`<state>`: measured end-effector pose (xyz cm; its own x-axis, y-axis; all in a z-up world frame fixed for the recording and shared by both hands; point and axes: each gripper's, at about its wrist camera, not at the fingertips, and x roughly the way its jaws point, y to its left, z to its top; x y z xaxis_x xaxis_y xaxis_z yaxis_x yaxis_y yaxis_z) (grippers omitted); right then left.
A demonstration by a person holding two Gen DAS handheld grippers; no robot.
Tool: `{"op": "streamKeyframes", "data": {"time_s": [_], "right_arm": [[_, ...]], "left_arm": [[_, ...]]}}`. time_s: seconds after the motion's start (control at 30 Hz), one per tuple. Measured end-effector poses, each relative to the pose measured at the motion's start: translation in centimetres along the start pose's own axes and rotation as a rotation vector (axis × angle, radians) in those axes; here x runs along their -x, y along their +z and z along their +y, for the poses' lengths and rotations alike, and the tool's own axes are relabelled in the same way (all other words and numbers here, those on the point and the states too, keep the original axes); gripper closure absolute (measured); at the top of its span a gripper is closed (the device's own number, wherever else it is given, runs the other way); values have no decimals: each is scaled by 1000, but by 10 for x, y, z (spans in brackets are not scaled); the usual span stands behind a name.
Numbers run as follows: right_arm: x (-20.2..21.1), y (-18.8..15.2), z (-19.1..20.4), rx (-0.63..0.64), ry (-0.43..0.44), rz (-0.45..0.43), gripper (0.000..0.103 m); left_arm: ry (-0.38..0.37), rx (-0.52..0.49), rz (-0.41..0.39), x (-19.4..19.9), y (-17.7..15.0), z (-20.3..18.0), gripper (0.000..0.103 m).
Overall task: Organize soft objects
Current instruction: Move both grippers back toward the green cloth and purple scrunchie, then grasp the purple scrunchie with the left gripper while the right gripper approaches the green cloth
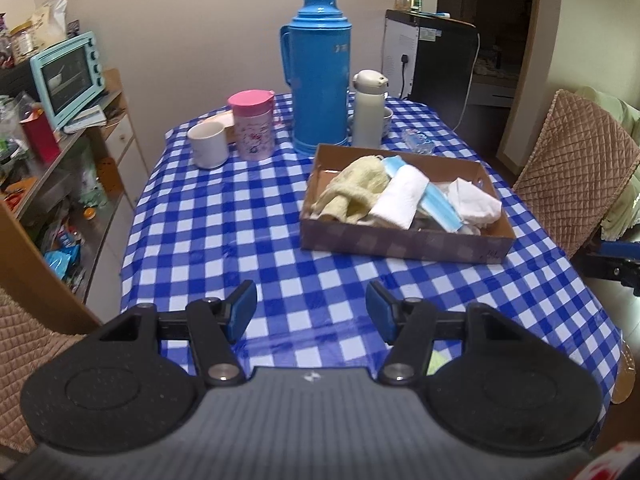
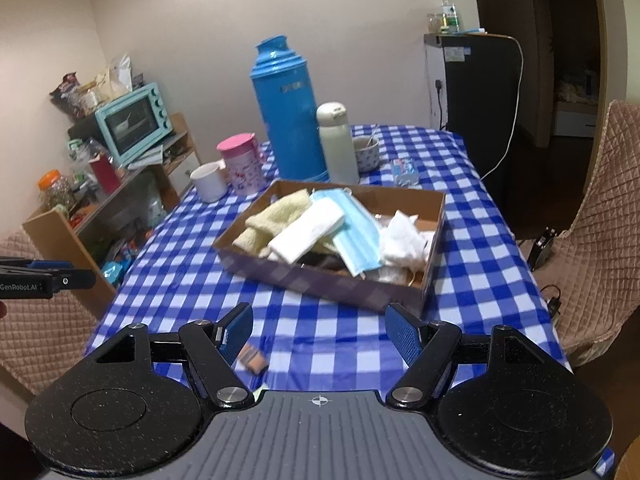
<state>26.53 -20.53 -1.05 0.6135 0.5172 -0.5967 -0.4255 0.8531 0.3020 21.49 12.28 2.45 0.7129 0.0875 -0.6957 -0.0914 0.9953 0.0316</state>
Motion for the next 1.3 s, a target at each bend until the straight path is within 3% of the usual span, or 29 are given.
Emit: {"op": "streamKeyframes", "data": {"time_s": [0.53, 1.3], "right_arm": [[-8, -45, 22, -71, 30, 113, 30], [-30, -93, 45, 8, 10, 254, 30]], "left_arm": [[-1, -6, 116, 4, -55, 2, 45], [-101, -79, 208, -10, -106, -27, 45]]}}
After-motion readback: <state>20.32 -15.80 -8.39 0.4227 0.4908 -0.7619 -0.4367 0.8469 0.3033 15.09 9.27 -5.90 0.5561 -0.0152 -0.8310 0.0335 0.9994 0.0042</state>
